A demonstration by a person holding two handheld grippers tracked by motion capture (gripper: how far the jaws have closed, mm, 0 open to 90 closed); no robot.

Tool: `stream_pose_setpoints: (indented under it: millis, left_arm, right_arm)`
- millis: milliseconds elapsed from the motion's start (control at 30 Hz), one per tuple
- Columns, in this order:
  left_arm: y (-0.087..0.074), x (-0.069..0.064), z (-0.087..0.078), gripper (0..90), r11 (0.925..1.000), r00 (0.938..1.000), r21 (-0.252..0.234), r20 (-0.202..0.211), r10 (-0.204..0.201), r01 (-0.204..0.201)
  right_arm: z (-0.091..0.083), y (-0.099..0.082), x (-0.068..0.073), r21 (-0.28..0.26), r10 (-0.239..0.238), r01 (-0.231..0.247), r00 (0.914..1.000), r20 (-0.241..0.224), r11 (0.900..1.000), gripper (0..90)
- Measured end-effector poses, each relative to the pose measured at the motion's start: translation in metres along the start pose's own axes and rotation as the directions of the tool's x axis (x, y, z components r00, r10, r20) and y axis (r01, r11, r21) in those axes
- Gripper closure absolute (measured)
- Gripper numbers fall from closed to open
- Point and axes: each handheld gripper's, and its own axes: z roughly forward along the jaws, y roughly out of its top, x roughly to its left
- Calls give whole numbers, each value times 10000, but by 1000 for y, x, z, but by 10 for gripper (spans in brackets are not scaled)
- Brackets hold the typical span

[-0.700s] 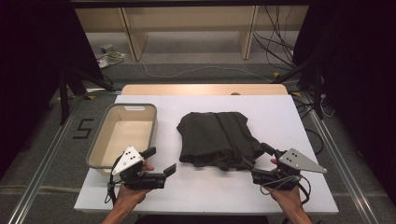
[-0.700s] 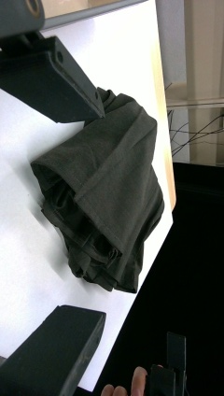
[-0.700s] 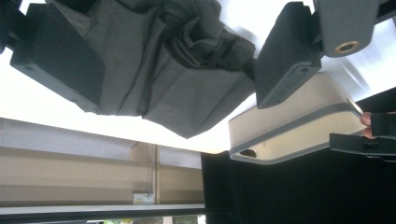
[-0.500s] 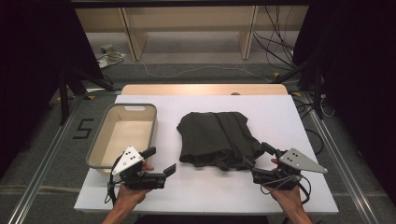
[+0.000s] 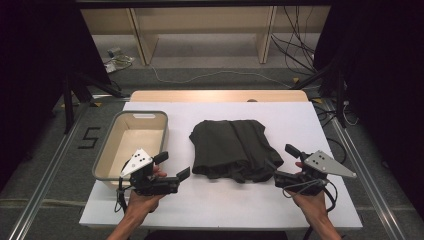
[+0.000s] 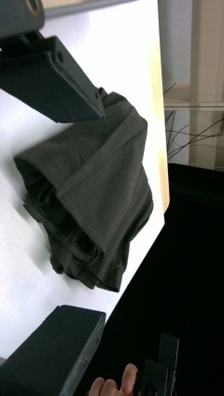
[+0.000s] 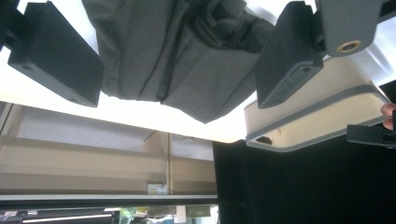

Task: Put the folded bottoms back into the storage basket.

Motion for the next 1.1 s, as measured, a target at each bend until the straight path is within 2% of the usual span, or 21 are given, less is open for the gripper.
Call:
stream_pose_setpoints:
  millis: [100,133,167,233,267,333,367,400,433,467,533,600,900,933,1000,1100]
  left_arm:
    - [3,-1,6,37,9998,10000,192,18,62,-63]
    - [6,-3,13,37,9989,9999,459,-16,114,-113]
    - [6,-3,13,37,9989,9999,459,-16,114,-113]
    - [9,-5,18,37,9981,9999,610,73,118,-122]
    - [13,-7,24,36,9964,9999,838,16,143,-144]
    - [18,-8,31,36,9942,10000,1077,58,68,-74]
    - [18,-8,31,36,9942,10000,1077,58,68,-74]
    - [22,-9,37,36,9920,10000,1262,-23,79,-76]
    - [22,-9,37,37,9920,10000,1262,-23,79,-76]
    - [25,-9,43,37,9899,9999,1412,-82,137,-124]
    - [27,-9,46,37,9899,9999,1417,-100,117,-101]
    - [31,-7,52,37,9882,9999,1526,-49,-94,101]
    - [35,1,64,39,9809,9984,1874,-270,-487,529]
    - [35,3,67,39,9783,9974,1950,-327,-641,693]
    - [35,5,68,39,9775,9971,1979,-380,-662,725]
    - [36,13,78,46,9679,9913,2170,-626,-1161,1271]
  right_arm:
    - [2,5,-3,176,86,-84,9999,-132,9998,157]
    - [3,10,-7,191,304,-298,9990,-330,9994,157]
    - [4,12,-9,248,339,-329,9987,-387,9992,156]
    - [5,14,-11,298,377,-365,9984,-415,9989,156]
    - [9,17,-17,514,517,-490,9973,-531,9975,153]
    - [12,19,-22,599,730,-697,9959,-539,9958,158]
    - [12,19,-22,599,730,-697,9959,-539,9958,158]
    - [16,20,-29,781,1079,-1023,9916,-709,9917,157]
    - [16,20,-29,781,1079,-1023,9916,-709,9917,157]
    - [19,21,-35,941,1340,-1258,9873,-856,9876,157]
    - [21,22,-39,990,1537,-1452,9845,-841,9844,157]
    - [23,23,-44,1056,1532,-1455,9857,-695,9837,157]
    - [29,27,-59,1120,1646,-1598,9857,-351,9808,157]
    - [31,27,-61,1248,1653,-1608,9859,-265,9791,157]
    - [35,26,-63,1355,1658,-1618,9860,-185,9775,157]
    - [43,25,-68,1679,1663,-1617,9860,-139,9724,157]
